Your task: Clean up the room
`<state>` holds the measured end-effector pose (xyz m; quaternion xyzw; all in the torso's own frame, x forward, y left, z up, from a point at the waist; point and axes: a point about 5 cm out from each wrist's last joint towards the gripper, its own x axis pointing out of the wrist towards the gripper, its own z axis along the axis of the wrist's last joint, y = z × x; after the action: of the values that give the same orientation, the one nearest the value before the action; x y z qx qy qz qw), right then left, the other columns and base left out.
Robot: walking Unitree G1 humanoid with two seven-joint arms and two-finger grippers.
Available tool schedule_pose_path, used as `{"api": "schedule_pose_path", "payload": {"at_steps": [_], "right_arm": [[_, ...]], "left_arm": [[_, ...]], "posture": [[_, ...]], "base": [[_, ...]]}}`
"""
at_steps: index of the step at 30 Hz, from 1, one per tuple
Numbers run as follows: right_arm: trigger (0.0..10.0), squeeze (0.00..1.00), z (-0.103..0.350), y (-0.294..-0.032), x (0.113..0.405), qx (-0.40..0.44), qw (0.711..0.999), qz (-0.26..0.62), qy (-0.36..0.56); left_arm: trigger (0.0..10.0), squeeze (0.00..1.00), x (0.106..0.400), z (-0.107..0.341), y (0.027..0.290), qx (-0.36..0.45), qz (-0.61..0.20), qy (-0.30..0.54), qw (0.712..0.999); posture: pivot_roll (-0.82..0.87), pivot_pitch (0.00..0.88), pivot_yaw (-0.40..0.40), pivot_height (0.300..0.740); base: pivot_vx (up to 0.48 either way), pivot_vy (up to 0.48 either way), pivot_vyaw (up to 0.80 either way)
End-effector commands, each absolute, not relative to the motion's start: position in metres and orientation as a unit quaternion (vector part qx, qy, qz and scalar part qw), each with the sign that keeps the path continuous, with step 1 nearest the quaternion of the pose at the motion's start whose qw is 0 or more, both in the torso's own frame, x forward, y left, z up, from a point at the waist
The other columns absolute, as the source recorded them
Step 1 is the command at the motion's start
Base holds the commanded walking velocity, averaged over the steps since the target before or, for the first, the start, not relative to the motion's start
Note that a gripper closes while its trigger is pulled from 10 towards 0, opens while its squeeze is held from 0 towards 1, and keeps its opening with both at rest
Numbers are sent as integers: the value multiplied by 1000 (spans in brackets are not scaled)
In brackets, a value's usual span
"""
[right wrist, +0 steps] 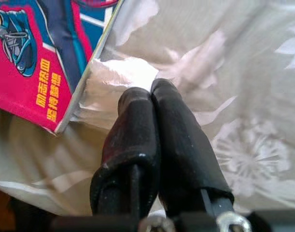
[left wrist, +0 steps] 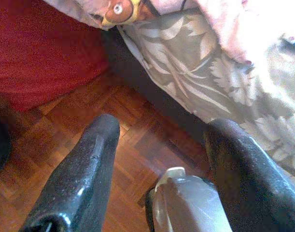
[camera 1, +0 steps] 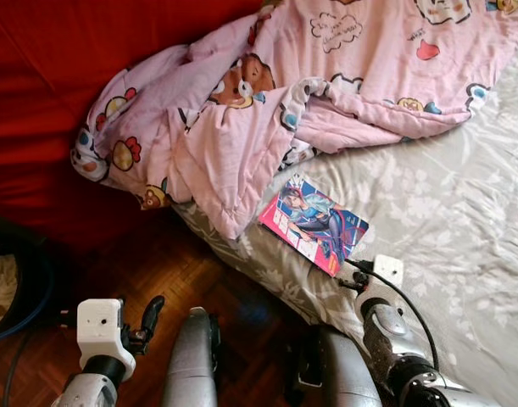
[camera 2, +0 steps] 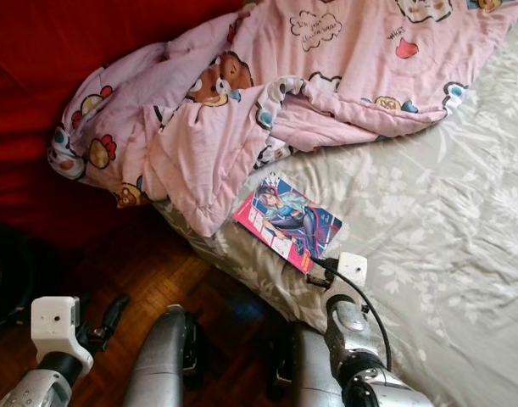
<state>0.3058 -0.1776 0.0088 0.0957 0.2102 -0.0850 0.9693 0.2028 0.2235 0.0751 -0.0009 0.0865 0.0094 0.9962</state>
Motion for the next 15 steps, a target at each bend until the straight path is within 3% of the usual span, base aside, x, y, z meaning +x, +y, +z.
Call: {"api": "schedule_pose_path", "payload": {"at_steps": [1, 15], "right_arm": [[0, 0, -6, -186, 288, 94, 966, -95, 220], [0, 0, -26, -194, 252, 64, 973, -85, 205]], "left_arm": [[10000, 0, 197, 58, 232, 2, 25, 118, 993], [10000, 0, 210, 11, 250, -14, 67, 162, 984]], "posture": [[199, 327, -68, 660], [137, 51, -78, 660]], "base": [[0, 0, 0], [0, 0, 0]]}}
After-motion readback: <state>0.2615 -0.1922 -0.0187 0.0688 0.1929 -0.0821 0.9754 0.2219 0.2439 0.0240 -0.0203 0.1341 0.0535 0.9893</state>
